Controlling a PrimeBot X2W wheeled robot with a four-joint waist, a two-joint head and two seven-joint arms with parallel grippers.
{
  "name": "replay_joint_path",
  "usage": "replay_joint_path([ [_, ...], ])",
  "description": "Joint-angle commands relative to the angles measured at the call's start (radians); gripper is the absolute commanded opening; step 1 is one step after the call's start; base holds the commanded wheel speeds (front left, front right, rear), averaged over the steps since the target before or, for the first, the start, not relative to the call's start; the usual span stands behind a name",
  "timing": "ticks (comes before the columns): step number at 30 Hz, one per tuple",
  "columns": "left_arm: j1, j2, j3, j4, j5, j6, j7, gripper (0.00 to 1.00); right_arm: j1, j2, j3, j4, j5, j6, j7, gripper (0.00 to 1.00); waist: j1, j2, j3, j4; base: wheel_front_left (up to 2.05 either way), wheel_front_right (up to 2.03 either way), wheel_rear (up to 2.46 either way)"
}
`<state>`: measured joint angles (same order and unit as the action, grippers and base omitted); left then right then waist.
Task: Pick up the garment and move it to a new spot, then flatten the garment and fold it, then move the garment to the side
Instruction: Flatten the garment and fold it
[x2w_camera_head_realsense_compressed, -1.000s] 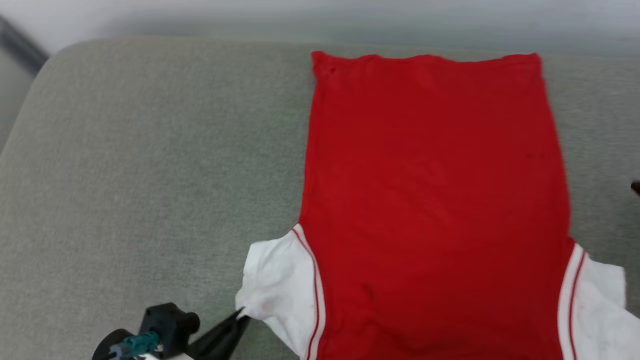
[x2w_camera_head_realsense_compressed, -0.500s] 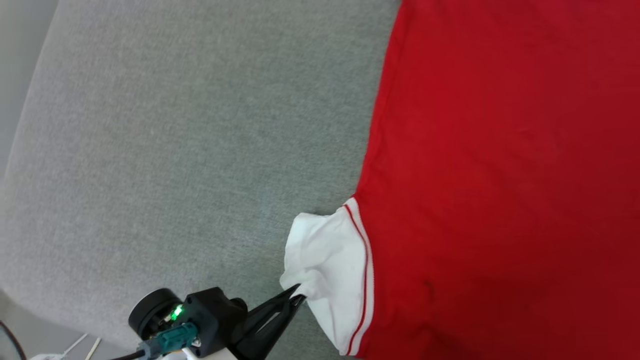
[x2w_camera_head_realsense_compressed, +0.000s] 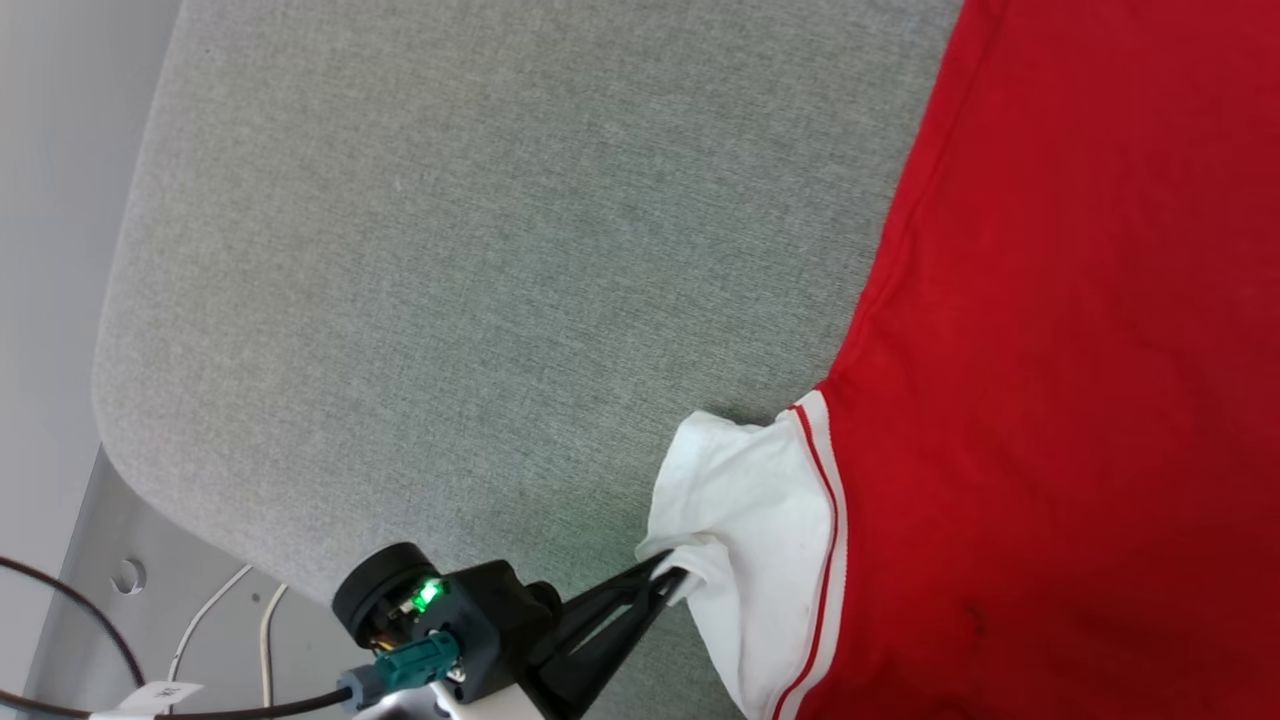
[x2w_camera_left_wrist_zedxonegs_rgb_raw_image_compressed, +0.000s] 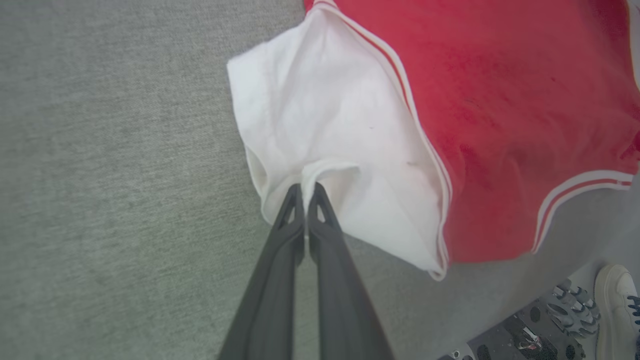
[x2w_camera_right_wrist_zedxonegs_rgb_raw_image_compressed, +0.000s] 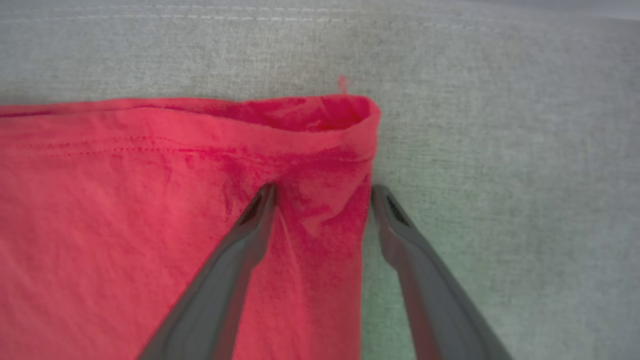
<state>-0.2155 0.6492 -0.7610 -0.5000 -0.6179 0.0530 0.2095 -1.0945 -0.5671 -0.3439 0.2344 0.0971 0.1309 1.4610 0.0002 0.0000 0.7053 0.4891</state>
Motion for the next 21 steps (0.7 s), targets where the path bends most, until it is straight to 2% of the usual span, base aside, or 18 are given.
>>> replay_joint_path([
  [1,-0.012,-0.019,-0.005,0.010,-0.007,-0.007,-0.014,0.00,0.036,0.011,0.007,0.045,0.004,0.000,-0.001,1.00,-0.0002,0.0000,0.013,0.018,0.00,0.00,0.00],
  [2,-0.013,-0.023,-0.008,0.015,-0.008,-0.008,-0.016,0.00,0.048,0.016,0.006,0.058,0.012,0.000,-0.002,1.00,-0.0002,0.0000,0.014,0.020,0.00,0.00,0.00],
  [3,-0.017,-0.022,-0.010,0.020,0.000,-0.010,-0.018,0.00,0.060,0.021,0.005,0.065,0.017,0.000,-0.002,0.31,-0.0002,0.0000,0.014,0.021,0.00,0.00,0.00],
  [4,-0.020,-0.023,-0.012,0.026,0.005,-0.011,-0.019,0.00,0.074,0.023,0.007,0.072,0.020,0.000,0.005,0.00,-0.0002,0.0000,0.014,0.021,0.00,0.00,0.00],
  [13,-0.031,-0.025,-0.004,0.063,0.004,-0.007,-0.028,0.00,0.142,0.000,-0.005,0.072,0.049,0.000,-0.014,0.00,-0.0002,0.0000,-0.054,-0.022,0.00,0.00,0.00],
  [20,-0.005,-0.002,0.006,0.084,-0.002,0.010,-0.019,0.00,0.225,0.022,-0.021,0.088,0.090,0.000,-0.062,0.00,-0.0002,0.0000,-0.155,-0.091,0.00,0.00,0.00],
  [21,0.015,0.012,0.014,0.103,-0.015,0.022,-0.018,0.00,0.309,0.049,-0.025,0.088,0.126,0.000,-0.103,0.00,-0.0002,0.0000,-0.222,-0.132,0.00,0.00,0.00],
])
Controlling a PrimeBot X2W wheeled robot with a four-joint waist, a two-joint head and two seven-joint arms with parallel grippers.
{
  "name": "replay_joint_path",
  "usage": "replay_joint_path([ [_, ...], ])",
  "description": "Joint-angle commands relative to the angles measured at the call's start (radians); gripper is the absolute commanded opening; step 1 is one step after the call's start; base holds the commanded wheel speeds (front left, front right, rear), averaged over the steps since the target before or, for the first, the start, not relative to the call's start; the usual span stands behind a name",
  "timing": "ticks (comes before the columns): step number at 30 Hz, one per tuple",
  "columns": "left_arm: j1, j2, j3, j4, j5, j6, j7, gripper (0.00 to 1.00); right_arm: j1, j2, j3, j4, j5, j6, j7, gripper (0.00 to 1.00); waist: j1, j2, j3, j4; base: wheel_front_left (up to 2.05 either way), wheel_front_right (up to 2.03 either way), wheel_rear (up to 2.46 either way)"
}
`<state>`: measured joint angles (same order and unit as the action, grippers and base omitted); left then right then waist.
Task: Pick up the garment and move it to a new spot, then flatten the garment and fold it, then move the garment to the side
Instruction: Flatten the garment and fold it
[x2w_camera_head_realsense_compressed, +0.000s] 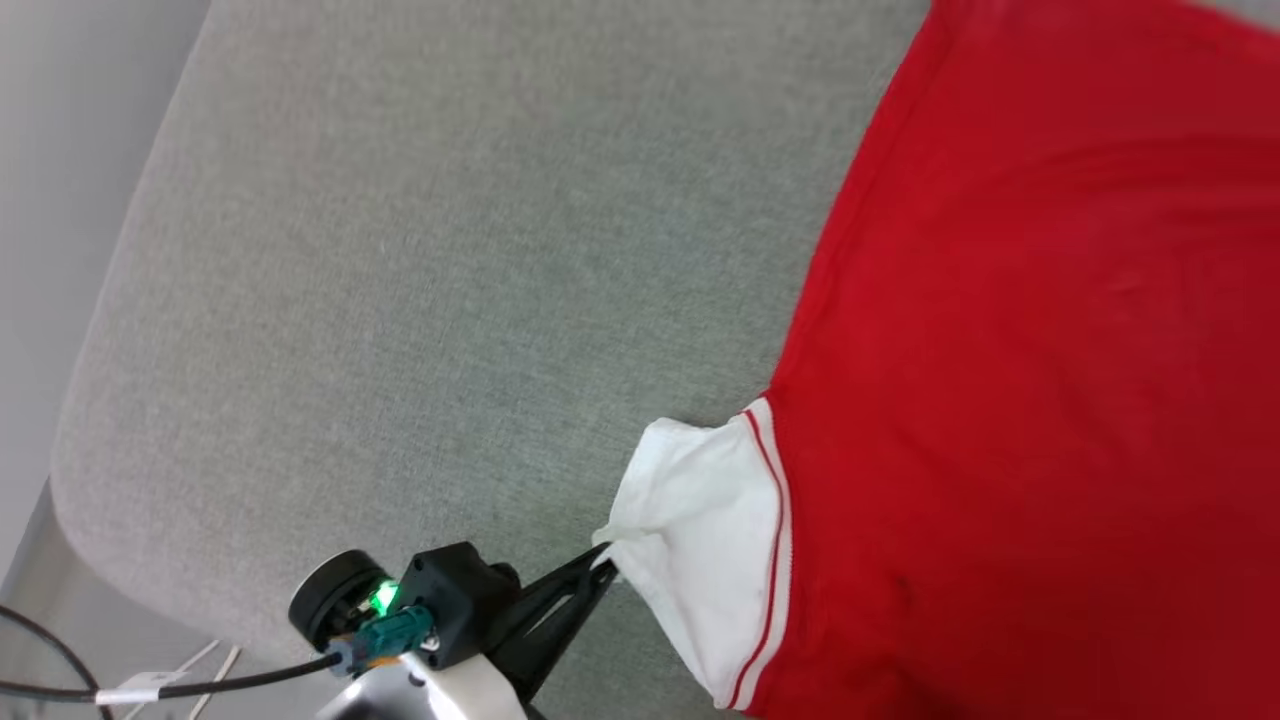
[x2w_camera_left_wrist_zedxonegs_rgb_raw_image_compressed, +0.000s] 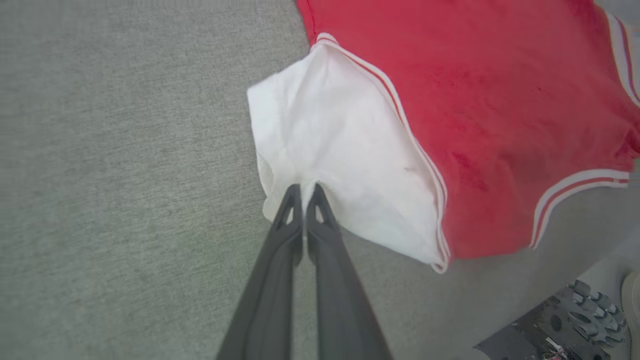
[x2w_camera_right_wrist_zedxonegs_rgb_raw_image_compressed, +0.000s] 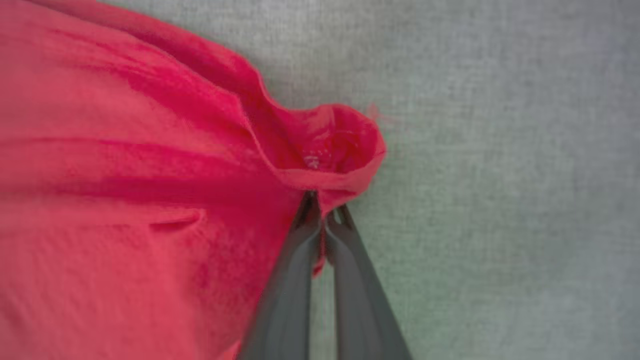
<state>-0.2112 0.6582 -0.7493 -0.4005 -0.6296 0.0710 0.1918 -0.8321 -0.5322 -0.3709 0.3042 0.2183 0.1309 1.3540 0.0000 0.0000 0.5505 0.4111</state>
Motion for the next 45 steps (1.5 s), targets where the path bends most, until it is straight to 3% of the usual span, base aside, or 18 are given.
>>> replay_joint_path([
  [1,0.017,0.010,0.003,0.010,-0.003,0.008,0.001,0.00,0.083,0.026,0.002,0.015,0.023,0.000,-0.003,0.00,0.0000,0.0000,-0.093,-0.069,0.00,0.00,0.00],
  [10,0.094,0.049,0.032,0.043,-0.052,0.055,0.001,0.00,0.401,0.146,0.016,-0.122,0.152,0.000,-0.055,0.00,0.0000,0.0000,-0.269,-0.205,0.00,0.00,0.00],
  [17,0.162,0.085,0.057,0.059,-0.084,0.088,-0.017,0.00,0.613,0.194,0.037,-0.293,0.231,0.000,-0.077,0.00,0.0000,0.0000,-0.334,-0.293,0.00,0.00,0.00],
  [24,0.188,0.096,0.069,0.071,-0.104,0.097,-0.032,0.00,0.806,0.251,-0.032,-0.423,0.272,0.000,-0.081,0.00,0.0000,0.0000,-0.365,-0.323,0.00,0.00,0.00],
  [28,0.198,0.094,0.075,0.079,-0.113,0.097,-0.047,0.00,0.955,0.275,-0.041,-0.447,0.258,0.000,-0.102,0.00,0.0000,0.0000,-0.373,-0.330,0.00,0.00,0.00],
  [31,0.199,0.092,0.074,0.079,-0.116,0.100,-0.046,0.00,0.982,0.285,-0.030,-0.431,0.257,0.000,-0.119,0.00,0.0000,0.0000,-0.376,-0.332,0.00,0.00,0.00],
  [32,0.197,0.092,0.074,0.077,-0.116,0.099,-0.045,0.00,0.980,0.281,-0.025,-0.432,0.255,0.000,-0.133,1.00,0.0000,0.0000,-0.376,-0.331,0.00,0.00,0.00],
  [38,0.182,0.103,0.078,0.057,-0.110,0.105,-0.035,0.00,0.908,0.249,0.000,-0.468,0.309,0.000,-0.151,1.00,0.0000,0.0000,-0.368,-0.324,0.00,0.00,0.00],
  [45,0.145,0.108,0.096,0.026,-0.105,0.101,-0.038,0.00,0.724,0.205,0.051,-0.587,0.359,0.000,-0.071,1.00,0.0000,0.0000,-0.315,-0.279,0.00,0.00,0.00],
])
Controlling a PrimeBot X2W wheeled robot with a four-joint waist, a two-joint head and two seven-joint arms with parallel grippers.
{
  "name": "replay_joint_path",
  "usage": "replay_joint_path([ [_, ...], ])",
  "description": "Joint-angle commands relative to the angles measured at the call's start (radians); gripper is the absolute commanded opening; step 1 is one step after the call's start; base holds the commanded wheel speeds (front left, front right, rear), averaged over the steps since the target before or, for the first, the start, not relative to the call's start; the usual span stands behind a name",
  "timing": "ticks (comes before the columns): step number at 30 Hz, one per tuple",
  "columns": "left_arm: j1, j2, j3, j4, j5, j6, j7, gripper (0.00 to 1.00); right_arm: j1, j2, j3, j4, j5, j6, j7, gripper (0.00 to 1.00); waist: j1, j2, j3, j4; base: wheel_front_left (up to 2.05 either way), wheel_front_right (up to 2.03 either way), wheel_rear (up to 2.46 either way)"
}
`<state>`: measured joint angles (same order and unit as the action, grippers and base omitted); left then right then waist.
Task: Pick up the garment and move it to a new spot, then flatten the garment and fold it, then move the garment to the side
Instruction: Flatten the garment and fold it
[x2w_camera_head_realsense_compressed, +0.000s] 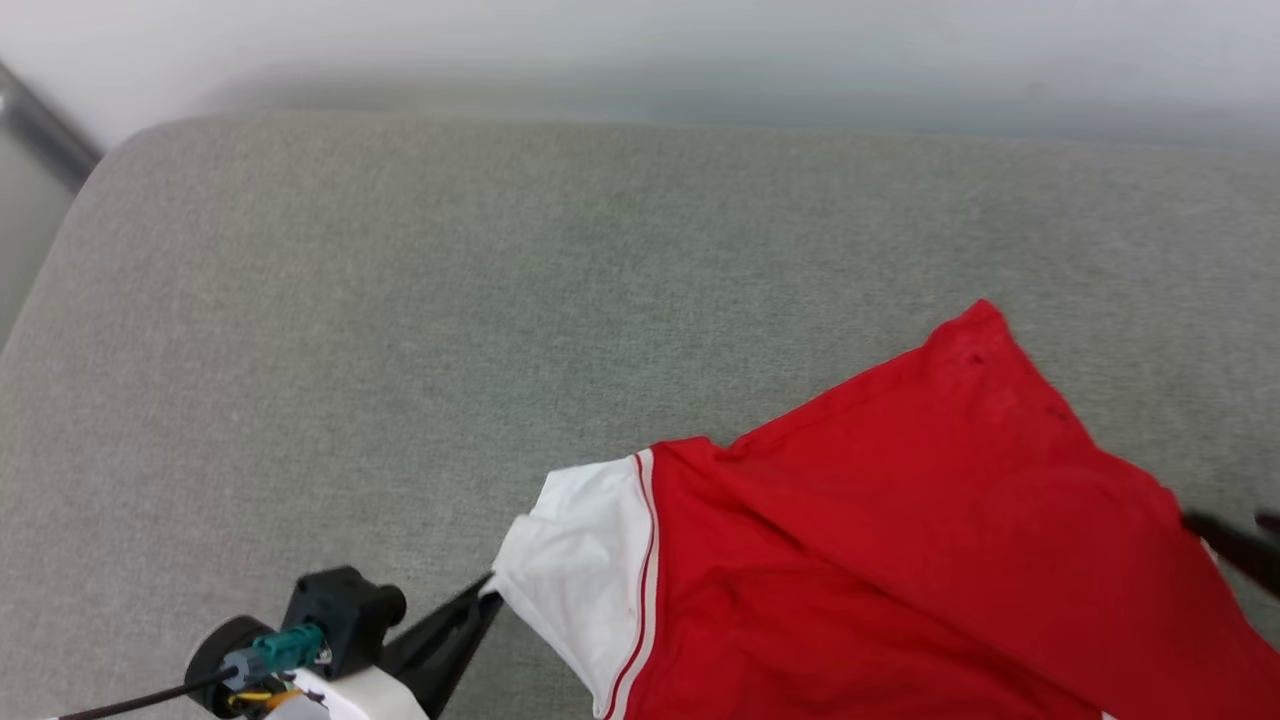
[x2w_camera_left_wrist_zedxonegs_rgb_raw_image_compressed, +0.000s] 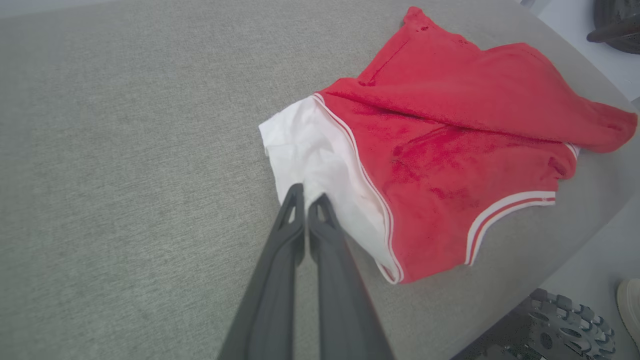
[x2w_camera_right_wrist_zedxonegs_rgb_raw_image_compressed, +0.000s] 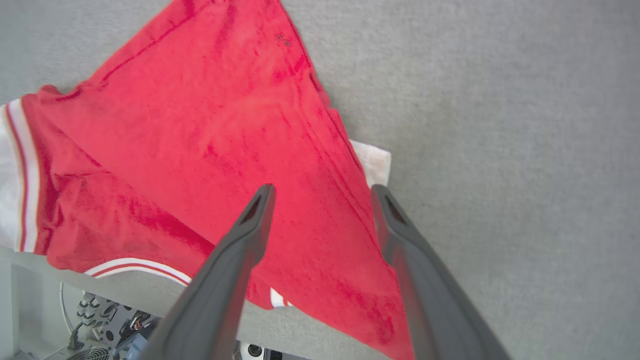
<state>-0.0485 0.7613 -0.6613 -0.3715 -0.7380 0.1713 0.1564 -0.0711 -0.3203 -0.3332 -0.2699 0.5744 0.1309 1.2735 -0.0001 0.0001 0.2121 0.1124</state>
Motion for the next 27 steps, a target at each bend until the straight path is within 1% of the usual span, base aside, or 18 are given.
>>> replay_joint_path([
  [1,-0.025,0.006,0.009,-0.007,0.005,-0.004,-0.003,0.00,-0.073,-0.012,0.032,-0.023,-0.001,0.000,0.023,1.00,0.0001,-0.0001,0.035,0.027,0.00,0.00,0.00],
  [3,-0.044,0.003,0.008,-0.017,0.013,-0.014,-0.001,0.00,-0.147,-0.019,0.066,-0.033,-0.014,0.000,0.049,1.00,0.0001,-0.0001,0.063,0.046,0.00,0.00,0.00],
  [6,-0.075,-0.012,-0.002,-0.030,0.026,-0.024,0.006,0.00,-0.255,-0.020,0.126,-0.006,-0.052,0.000,0.078,1.00,0.0001,-0.0001,0.103,0.078,0.00,0.00,0.00],
  [12,-0.137,-0.054,-0.030,-0.051,0.060,-0.044,0.012,0.00,-0.436,-0.010,0.217,0.152,-0.171,0.000,0.117,1.00,0.0001,-0.0001,0.180,0.139,0.00,0.00,0.00],
  [15,-0.165,-0.079,-0.047,-0.053,0.073,-0.055,0.011,0.00,-0.496,-0.025,0.241,0.238,-0.211,0.000,0.118,1.00,0.0001,-0.0001,0.211,0.175,0.00,0.00,0.00],
  [20,-0.193,-0.112,-0.064,-0.040,0.084,-0.069,0.003,0.00,-0.525,-0.066,0.271,0.352,-0.254,0.000,0.115,1.00,0.0001,-0.0001,0.242,0.222,0.00,0.00,0.00],
  [23,-0.202,-0.129,-0.070,-0.030,0.084,-0.072,-0.005,0.00,-0.505,-0.066,0.278,0.413,-0.256,0.000,0.117,1.00,0.0001,-0.0001,0.252,0.239,0.00,0.00,0.00],
  [27,-0.199,-0.148,-0.081,-0.011,0.080,-0.076,-0.022,0.00,-0.457,-0.069,0.305,0.458,-0.248,0.000,0.114,1.00,0.0001,-0.0001,0.261,0.256,0.00,0.00,0.00],
])
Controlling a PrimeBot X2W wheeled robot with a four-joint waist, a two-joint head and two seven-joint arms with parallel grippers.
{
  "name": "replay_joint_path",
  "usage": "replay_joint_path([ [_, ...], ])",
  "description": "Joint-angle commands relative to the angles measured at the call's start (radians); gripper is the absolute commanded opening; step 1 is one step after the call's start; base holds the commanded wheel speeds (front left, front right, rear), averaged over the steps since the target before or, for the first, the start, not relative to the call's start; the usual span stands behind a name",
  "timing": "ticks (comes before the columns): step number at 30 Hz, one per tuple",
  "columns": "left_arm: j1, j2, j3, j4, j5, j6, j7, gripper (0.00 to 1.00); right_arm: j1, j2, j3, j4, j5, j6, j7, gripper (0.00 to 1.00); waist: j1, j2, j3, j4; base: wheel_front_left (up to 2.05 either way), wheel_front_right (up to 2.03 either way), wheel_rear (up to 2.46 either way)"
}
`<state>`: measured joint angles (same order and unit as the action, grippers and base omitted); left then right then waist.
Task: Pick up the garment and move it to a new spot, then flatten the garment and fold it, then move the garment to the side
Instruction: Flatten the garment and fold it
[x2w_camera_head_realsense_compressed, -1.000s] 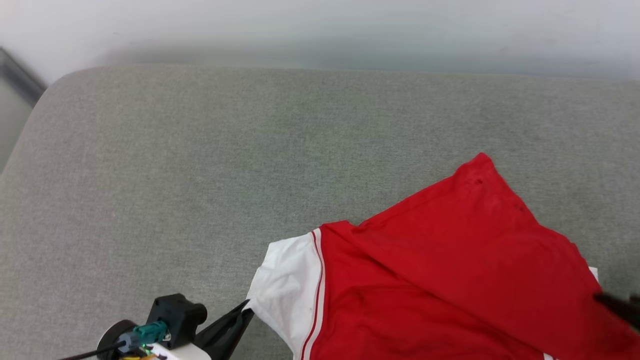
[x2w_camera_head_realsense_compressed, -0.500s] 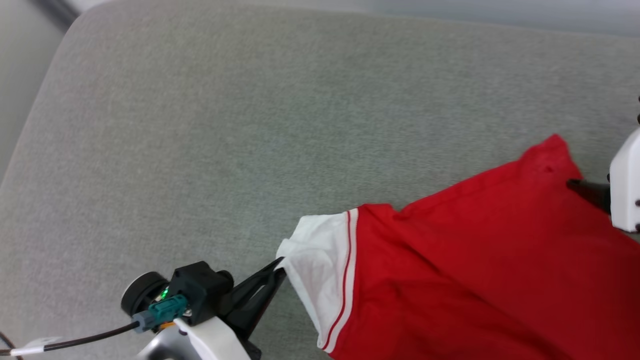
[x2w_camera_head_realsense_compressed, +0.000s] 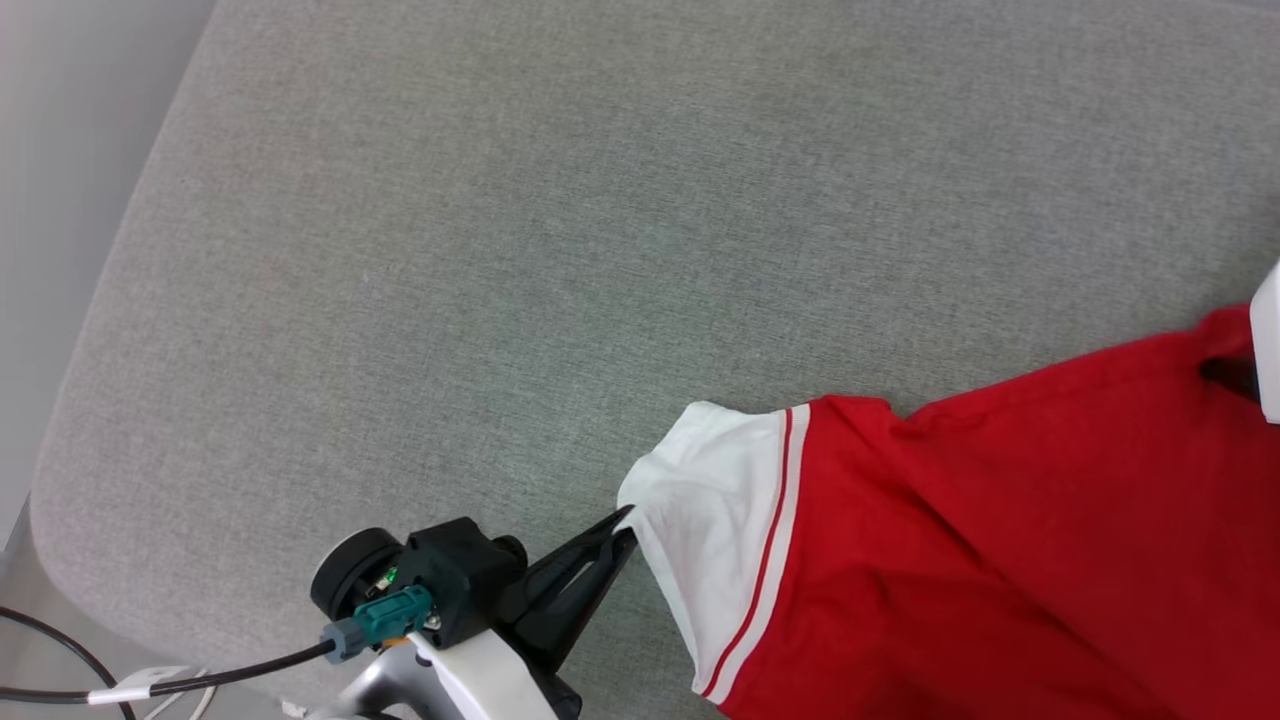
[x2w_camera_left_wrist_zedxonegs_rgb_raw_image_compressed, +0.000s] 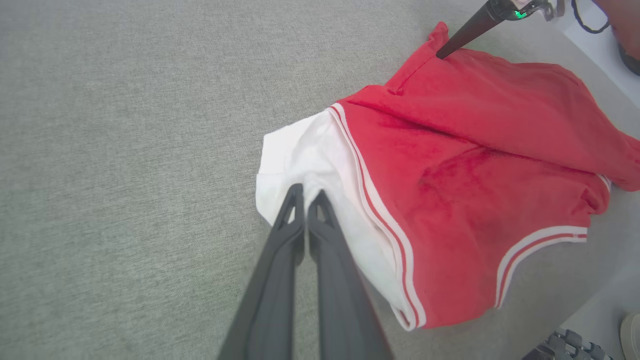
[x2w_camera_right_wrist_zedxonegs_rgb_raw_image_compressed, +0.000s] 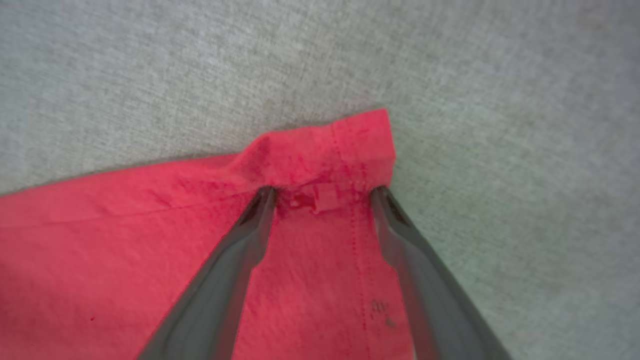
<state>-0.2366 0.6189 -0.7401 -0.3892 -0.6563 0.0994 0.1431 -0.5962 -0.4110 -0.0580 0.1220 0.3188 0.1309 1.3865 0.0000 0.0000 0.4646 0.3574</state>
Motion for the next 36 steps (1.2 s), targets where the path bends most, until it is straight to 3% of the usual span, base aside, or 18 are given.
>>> replay_joint_path([
  [1,-0.008,-0.010,-0.005,0.013,-0.003,-0.006,-0.013,0.00,0.084,0.018,0.039,0.075,0.009,0.000,0.004,1.00,0.0000,0.0000,0.009,0.013,0.00,0.00,0.00],
  [2,-0.008,-0.010,-0.005,0.013,-0.003,-0.006,-0.013,0.00,0.084,0.018,0.039,0.075,0.009,0.000,0.004,1.00,0.0000,0.0000,0.009,0.013,0.00,0.00,0.00],
  [3,-0.006,-0.013,-0.008,0.018,-0.005,-0.008,-0.015,0.00,0.100,0.013,0.047,0.081,0.011,0.000,0.006,0.76,0.0000,0.0000,0.009,0.016,0.00,0.00,0.00],
  [4,-0.005,-0.015,-0.009,0.023,-0.006,-0.010,-0.017,0.00,0.113,0.008,0.052,0.084,0.015,0.000,0.003,0.07,0.0000,0.0000,0.008,0.018,0.00,0.00,0.00],
  [5,-0.005,-0.016,-0.011,0.027,-0.005,-0.010,-0.019,0.00,0.124,0.002,0.055,0.087,0.019,0.000,-0.002,0.00,0.0000,0.0000,0.006,0.019,0.00,0.00,0.00],
  [13,-0.004,0.009,0.008,0.040,-0.014,-0.003,-0.017,0.00,0.066,-0.010,0.026,0.109,0.048,0.000,-0.156,0.00,0.0000,0.0000,-0.070,-0.002,0.00,0.00,0.00],
  [22,0.002,0.066,0.058,-0.015,-0.012,0.041,0.000,0.00,-0.033,-0.028,0.062,0.115,0.139,0.000,-0.314,0.00,0.0000,0.0000,-0.218,-0.089,0.00,0.00,0.00],
  [36,-0.135,0.203,0.275,-0.151,-0.041,0.095,0.028,0.00,-0.086,-0.053,0.037,-0.121,0.254,0.000,-0.410,0.00,0.0000,0.0000,-0.348,-0.242,0.00,0.00,0.00],
])
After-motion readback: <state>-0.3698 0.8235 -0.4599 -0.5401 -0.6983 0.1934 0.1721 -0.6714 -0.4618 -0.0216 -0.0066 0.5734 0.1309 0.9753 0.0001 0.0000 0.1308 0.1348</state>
